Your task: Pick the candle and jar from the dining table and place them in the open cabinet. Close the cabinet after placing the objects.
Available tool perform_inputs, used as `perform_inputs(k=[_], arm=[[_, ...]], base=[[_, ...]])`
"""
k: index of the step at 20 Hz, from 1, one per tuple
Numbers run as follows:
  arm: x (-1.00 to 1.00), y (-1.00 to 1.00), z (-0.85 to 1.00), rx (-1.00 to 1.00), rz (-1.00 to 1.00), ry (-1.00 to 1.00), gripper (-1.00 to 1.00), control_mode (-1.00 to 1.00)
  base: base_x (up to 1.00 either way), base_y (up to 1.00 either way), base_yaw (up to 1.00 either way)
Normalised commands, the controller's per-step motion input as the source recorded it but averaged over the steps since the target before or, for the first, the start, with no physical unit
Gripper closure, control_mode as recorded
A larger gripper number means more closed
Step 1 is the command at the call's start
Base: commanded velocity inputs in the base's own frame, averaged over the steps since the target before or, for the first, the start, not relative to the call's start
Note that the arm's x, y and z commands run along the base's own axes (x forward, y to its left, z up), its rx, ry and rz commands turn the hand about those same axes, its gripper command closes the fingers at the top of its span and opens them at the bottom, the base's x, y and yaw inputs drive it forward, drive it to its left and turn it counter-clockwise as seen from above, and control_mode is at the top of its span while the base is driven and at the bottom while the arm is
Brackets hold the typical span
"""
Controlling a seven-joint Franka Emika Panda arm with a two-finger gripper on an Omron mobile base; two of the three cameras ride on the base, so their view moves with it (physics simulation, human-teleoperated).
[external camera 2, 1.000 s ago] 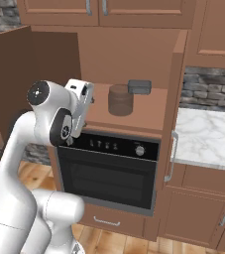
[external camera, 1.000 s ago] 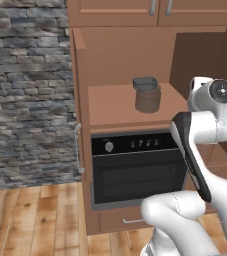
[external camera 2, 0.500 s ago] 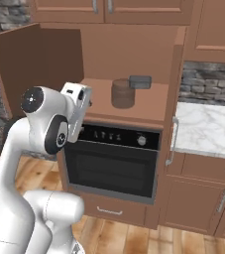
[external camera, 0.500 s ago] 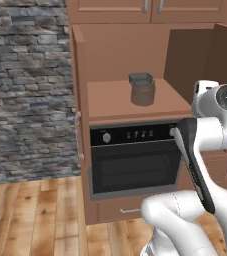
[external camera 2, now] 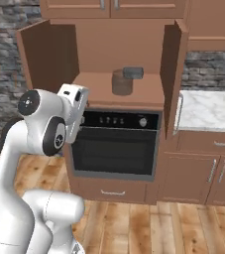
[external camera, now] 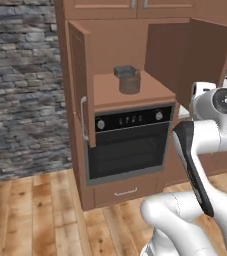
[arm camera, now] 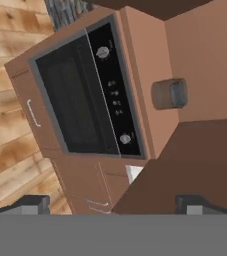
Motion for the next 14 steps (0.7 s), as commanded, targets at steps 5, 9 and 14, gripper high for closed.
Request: perform_inputs(k=[5, 9, 14], arm=[[0.00, 0.00, 0.00, 0.00, 0.00, 0.00, -1.00, 1.00], [0.00, 0.00, 0.00, 0.00, 0.00, 0.00, -1.00, 1.00], [0.00, 0.00, 0.00, 0.00, 0.00, 0.00, -1.00, 1.00]], base=[[-0.54, 0.17, -0.48], [-0.57, 0.00, -0.54], [-0.81, 0.01, -0.59]])
